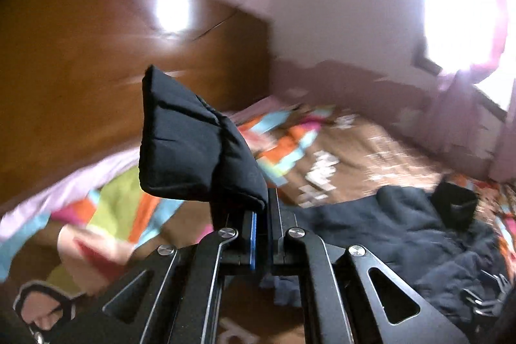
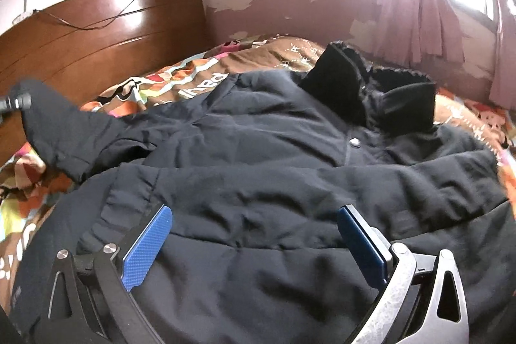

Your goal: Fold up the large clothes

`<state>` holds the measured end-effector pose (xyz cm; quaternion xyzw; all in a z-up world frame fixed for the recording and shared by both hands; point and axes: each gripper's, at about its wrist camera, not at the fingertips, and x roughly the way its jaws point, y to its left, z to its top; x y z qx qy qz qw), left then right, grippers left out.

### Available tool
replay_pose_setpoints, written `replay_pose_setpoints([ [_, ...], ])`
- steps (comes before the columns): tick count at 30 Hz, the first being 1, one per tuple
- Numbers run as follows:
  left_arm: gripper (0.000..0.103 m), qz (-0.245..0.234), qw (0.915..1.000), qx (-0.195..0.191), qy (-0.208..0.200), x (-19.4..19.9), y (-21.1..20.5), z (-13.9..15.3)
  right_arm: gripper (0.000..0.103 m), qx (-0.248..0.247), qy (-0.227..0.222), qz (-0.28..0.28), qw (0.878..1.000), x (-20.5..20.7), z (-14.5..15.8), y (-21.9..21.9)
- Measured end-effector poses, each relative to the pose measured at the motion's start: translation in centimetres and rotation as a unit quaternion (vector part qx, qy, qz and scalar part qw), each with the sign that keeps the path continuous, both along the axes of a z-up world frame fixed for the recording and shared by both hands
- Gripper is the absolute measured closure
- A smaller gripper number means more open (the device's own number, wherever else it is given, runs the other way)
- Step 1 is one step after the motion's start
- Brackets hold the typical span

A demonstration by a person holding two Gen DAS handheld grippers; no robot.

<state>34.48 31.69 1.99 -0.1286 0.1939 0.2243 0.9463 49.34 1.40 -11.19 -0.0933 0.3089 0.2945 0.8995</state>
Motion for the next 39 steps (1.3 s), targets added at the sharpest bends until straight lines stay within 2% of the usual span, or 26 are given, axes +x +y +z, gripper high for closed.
replay_pose_setpoints([
  [5,0.101,-0.102,0.9938,0.046,-0.002,2.0,-7.1,2.2,0.000,-0.006,0.005,-0.018,1.000,0.5,1.3,-2.8],
  [8,0.101,-0.161,0.9849,0.064,0.006,3.3,-11.8,2.3,0.000,0.013,0.016,-0.034,0.999,0.9,1.9,-5.2],
  [11,0.101,-0.199,0.9777,0.068,0.012,4.9,-15.5,2.5,0.000,0.043,0.032,-0.068,0.996,1.8,2.3,-7.8],
  [16,0.101,-0.261,0.9591,0.095,0.051,6.7,-21.9,2.5,0.000,0.084,0.057,-0.091,0.991,2.6,3.4,-11.0],
  [18,0.101,-0.289,0.9481,0.106,0.080,7.6,-24.3,1.5,0.000,0.109,0.066,-0.093,0.988,2.8,4.2,-12.4],
  [20,0.101,-0.306,0.9409,0.107,0.097,7.6,-25.5,0.3,0.000,0.131,0.076,-0.094,0.984,3.0,4.8,-13.5],
  [24,0.101,-0.342,0.9245,0.119,0.119,8.5,-28.5,-2.9,0.000,0.196,0.112,-0.092,0.970,3.7,5.3,-16.2],
  [26,0.101,-0.356,0.9168,0.120,0.136,8.5,-29.4,-4.4,0.000,0.238,0.137,-0.080,0.958,4.0,5.2,-17.6],
  [30,0.101,-0.375,0.9037,0.132,0.160,8.6,-31.4,-7.3,0.000,0.341,0.216,-0.040,0.914,5.2,4.0,-19.6],
  [32,0.101,-0.381,0.8976,0.138,0.174,8.8,-32.3,-8.6,0.000,0.363,0.244,-0.031,0.898,5.7,3.2,-19.6],
  [35,0.101,-0.390,0.8898,0.151,0.183,8.7,-33.4,-9.9,0.000,0.358,0.272,-0.027,0.893,5.9,2.1,-19.1],
  [36,0.101,-0.394,0.8869,0.154,0.186,8.7,-33.8,-10.3,0.003,0.347,0.286,-0.030,0.893,5.9,1.5,-18.7],
  [38,0.101,-0.398,0.8848,0.156,0.186,8.6,-33.9,-10.5,0.023,0.322,0.307,-0.035,0.895,5.8,0.5,-17.8],
  [39,0.101,-0.399,0.8843,0.157,0.186,8.6,-34.1,-10.6,0.042,0.304,0.317,-0.041,0.898,5.7,0.1,-17.3],
])
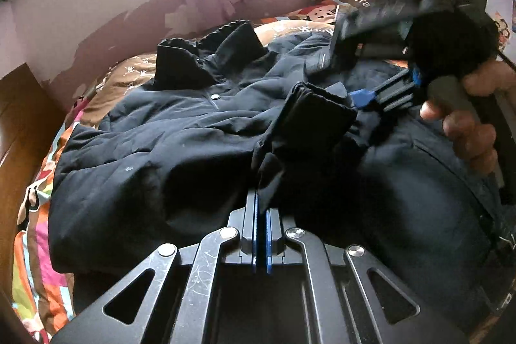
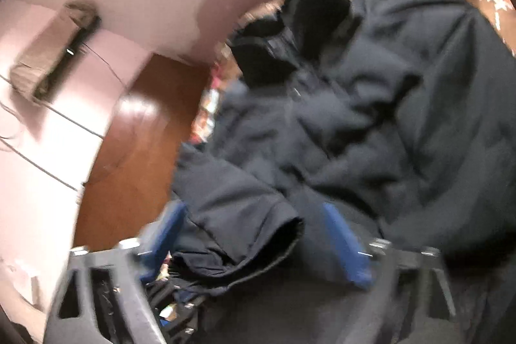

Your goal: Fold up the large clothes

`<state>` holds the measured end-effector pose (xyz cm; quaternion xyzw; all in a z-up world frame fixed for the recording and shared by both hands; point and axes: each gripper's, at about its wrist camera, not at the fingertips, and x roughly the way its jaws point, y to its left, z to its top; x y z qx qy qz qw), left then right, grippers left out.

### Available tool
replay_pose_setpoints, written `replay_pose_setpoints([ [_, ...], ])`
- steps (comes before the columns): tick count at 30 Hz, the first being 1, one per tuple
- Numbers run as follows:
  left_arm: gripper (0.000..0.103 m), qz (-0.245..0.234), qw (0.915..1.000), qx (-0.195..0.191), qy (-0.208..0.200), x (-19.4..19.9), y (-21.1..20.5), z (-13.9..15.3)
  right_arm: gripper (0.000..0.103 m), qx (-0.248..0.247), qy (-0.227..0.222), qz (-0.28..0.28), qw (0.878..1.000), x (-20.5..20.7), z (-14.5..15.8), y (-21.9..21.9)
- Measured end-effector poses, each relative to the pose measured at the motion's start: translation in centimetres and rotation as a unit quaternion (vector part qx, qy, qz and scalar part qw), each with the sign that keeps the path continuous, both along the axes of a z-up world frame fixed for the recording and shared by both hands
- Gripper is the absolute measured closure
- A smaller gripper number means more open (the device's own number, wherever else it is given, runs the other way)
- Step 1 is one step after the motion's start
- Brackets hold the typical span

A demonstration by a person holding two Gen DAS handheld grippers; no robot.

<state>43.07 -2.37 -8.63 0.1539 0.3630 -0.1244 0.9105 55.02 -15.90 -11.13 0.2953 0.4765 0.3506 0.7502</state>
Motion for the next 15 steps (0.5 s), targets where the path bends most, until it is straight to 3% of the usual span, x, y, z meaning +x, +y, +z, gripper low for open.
replay_pose_setpoints([
  [1,0.101,-0.001,1.0000,0.000,-0.001,0.0,-0.1,-0.1,0.054,-0.013,0.007,0.002,1.000,0.0,-0.4,0.2],
  [2,0.101,-0.001,1.0000,0.002,-0.003,-0.1,-0.2,-0.2,0.057,-0.024,0.015,0.005,1.000,-0.1,-0.7,0.5],
  [4,0.100,-0.001,0.9999,0.009,-0.004,-0.3,-0.2,-0.5,0.082,-0.030,0.020,0.004,0.999,-0.2,-1.2,0.4],
  [7,0.097,0.001,0.9999,0.007,-0.009,-1.0,-0.2,-0.5,0.087,-0.029,0.022,0.005,0.999,-0.1,-1.2,0.0],
  [11,0.089,0.005,0.9990,-0.045,-0.007,-2.4,0.9,0.2,0.092,-0.025,0.021,0.013,0.999,-0.4,-0.9,-0.1],
  [15,0.055,0.030,0.9949,-0.093,-0.023,-3.5,2.5,2.0,0.094,-0.044,-0.027,0.012,0.999,-0.7,0.9,-0.1],
])
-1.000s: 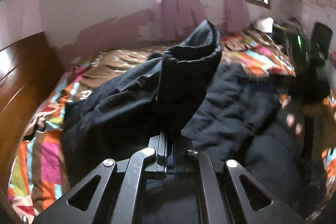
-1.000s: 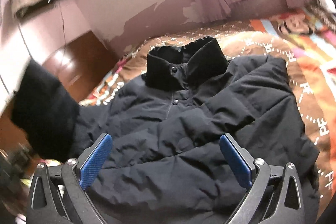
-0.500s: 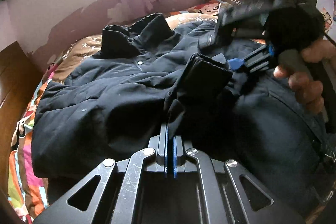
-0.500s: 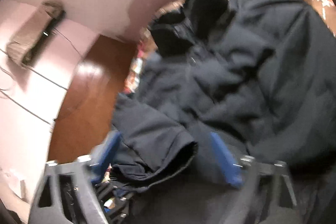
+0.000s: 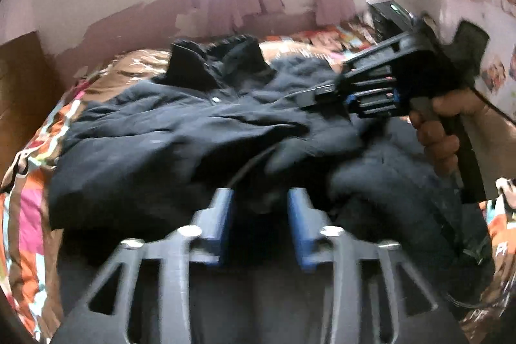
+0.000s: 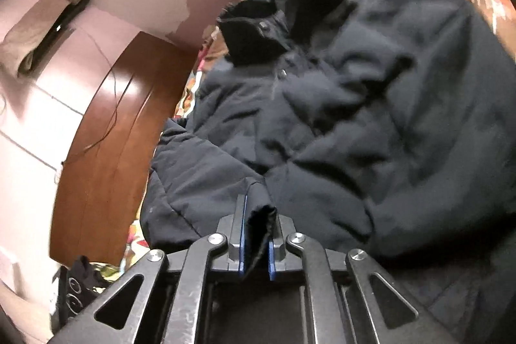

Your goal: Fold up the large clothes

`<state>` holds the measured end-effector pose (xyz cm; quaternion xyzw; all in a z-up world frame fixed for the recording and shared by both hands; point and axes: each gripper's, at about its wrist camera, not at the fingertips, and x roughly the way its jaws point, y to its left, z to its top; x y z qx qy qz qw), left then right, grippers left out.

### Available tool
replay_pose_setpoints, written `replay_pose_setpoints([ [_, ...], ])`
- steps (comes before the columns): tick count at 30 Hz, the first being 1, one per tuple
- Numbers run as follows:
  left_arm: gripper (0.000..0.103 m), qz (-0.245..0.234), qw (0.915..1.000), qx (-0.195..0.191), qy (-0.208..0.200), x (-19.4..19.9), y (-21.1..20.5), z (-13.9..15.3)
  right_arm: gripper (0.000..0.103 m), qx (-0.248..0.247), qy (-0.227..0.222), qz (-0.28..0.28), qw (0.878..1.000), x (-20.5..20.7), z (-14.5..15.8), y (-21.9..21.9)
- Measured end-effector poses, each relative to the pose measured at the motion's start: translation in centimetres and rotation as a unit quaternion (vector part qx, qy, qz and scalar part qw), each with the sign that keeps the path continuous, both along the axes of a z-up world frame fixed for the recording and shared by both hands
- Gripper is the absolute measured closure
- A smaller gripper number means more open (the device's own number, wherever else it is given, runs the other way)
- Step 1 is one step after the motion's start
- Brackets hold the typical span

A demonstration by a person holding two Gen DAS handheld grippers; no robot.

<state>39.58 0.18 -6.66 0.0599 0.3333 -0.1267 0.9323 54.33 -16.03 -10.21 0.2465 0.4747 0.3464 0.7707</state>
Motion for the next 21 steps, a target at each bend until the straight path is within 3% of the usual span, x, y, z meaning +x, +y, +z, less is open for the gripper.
replay_pose_setpoints([
  [1,0.051,0.011,0.9999,0.002,-0.009,-0.2,0.2,0.4,0.094,0.002,-0.005,-0.003,1.000,0.1,0.3,-0.1],
  [6,0.051,0.047,0.9985,0.007,-0.029,-0.4,1.8,1.9,0.095,0.012,-0.043,-0.051,0.998,0.4,2.9,-3.4],
  [11,0.050,0.100,0.9946,0.014,-0.024,0.6,3.7,2.4,0.095,0.011,-0.058,-0.104,0.993,0.8,3.7,-7.0],
  [15,0.050,0.142,0.9894,0.030,-0.013,3.1,5.6,3.2,0.095,0.003,-0.034,-0.140,0.990,1.4,2.3,-8.9],
  [21,0.049,0.176,0.9842,-0.001,0.022,6.4,8.1,2.9,0.091,-0.062,-0.032,-0.147,0.987,1.9,0.4,-9.1],
])
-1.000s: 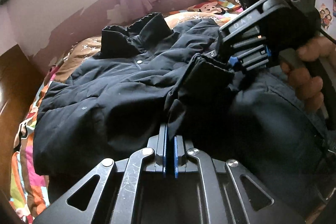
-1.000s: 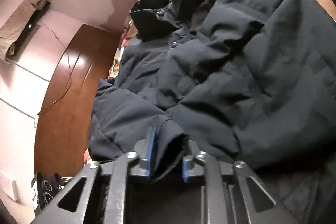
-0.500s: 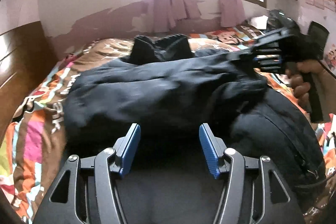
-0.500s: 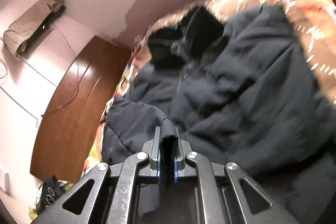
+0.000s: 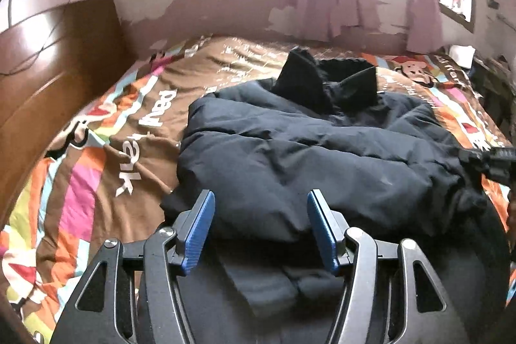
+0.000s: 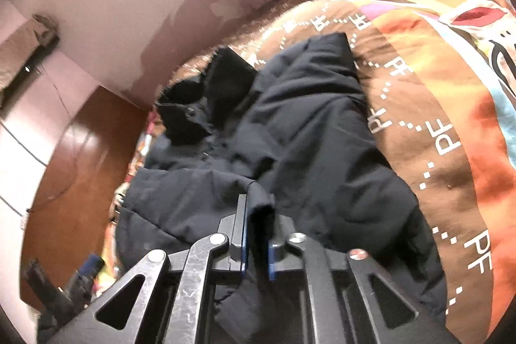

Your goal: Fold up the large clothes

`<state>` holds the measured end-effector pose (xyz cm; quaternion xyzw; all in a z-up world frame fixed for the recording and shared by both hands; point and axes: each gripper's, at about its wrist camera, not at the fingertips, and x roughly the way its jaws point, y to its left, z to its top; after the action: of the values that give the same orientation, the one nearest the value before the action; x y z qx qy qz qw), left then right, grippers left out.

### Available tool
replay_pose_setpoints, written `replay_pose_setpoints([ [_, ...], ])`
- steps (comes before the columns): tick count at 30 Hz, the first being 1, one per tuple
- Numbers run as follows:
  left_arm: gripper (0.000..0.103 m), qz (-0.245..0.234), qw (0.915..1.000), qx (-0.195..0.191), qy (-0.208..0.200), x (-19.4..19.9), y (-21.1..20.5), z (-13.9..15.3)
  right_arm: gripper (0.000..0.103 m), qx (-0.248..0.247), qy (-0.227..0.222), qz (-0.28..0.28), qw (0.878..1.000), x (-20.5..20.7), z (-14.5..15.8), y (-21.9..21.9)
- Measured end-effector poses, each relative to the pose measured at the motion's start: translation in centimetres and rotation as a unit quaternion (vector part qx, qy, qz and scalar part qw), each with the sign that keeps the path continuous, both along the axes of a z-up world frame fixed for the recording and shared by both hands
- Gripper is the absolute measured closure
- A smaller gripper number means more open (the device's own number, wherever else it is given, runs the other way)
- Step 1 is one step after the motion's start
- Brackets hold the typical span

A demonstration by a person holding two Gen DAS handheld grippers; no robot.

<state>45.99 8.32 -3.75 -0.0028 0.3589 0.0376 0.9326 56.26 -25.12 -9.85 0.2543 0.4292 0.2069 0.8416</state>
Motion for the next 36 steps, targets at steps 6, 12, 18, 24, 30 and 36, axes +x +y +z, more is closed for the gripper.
replay_pose_setpoints([
  [6,0.049,-0.007,0.9986,-0.037,0.038,2.6,0.5,-1.4,0.042,-0.086,-0.053,-0.009,0.995,-0.3,0.8,0.7],
  [12,0.049,-0.008,0.9975,-0.043,0.055,3.5,0.1,-2.4,0.036,-0.135,-0.105,0.057,0.984,-1.2,2.1,3.6],
  [18,0.049,-0.018,0.9967,0.008,0.079,4.0,-1.0,-4.0,0.036,-0.229,-0.115,0.147,0.955,-2.6,0.0,8.9],
  [24,0.048,-0.024,0.9956,0.029,0.086,4.1,-1.4,-5.4,0.036,-0.262,-0.090,0.160,0.948,-1.9,-3.1,10.4],
  [30,0.048,-0.025,0.9960,0.026,0.081,4.0,-1.2,-6.3,0.036,-0.264,-0.084,0.165,0.946,-1.9,-4.3,10.1],
  [36,0.048,-0.027,0.9961,0.035,0.076,3.9,-1.6,-6.8,0.036,-0.267,-0.081,0.170,0.945,-1.7,-4.9,10.2],
])
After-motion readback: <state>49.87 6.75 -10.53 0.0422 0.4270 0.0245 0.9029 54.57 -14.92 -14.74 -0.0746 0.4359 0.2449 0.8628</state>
